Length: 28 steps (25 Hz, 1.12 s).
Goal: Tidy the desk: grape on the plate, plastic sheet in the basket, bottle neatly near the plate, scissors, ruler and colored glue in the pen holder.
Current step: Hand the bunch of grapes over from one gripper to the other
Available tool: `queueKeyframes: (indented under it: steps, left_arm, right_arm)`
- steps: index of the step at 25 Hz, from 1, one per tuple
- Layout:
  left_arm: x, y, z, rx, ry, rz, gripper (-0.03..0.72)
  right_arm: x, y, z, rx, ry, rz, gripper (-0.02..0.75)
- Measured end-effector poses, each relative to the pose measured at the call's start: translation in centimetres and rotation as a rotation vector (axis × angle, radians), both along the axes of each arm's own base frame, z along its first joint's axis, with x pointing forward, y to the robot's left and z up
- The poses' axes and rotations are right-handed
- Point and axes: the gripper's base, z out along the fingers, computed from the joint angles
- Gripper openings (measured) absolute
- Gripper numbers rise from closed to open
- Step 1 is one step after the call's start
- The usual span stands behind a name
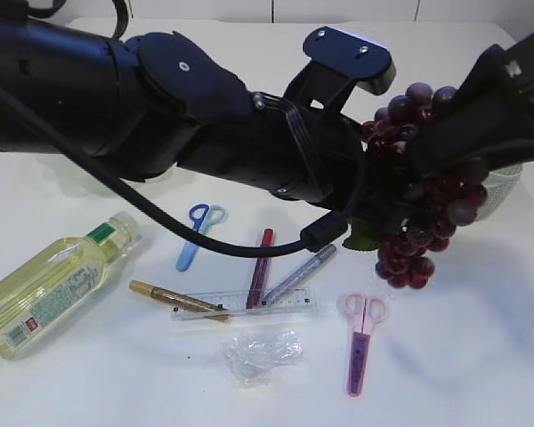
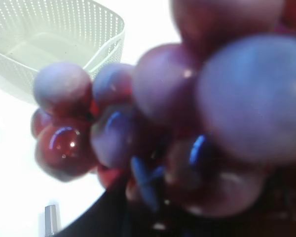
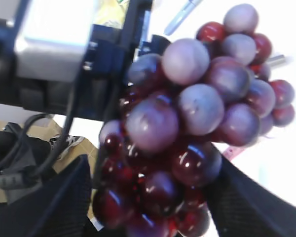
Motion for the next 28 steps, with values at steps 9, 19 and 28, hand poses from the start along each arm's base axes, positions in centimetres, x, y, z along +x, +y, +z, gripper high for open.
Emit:
queueKeyframes:
  steps: [9,19,28]
  left_arm:
    - [0.1,0.2,0.2,-0.004,0.001,0.002,0.092]
    - [1.1,1.3,0.1,0.001,0.027,0.013,0.091]
    - [1.1,1.3,0.1,0.002,0.028,0.009,0.090]
  right_arm:
    - [0.8,-0.1,-0.8,-0.019,0.032,-0.040,0.585]
    - [1.0,-0.1,-0.7,-0.017,0.015,-0.055,0.587]
    - [1.1,-0.2,-0.8,-0.031,0.008,-0.058,0.587]
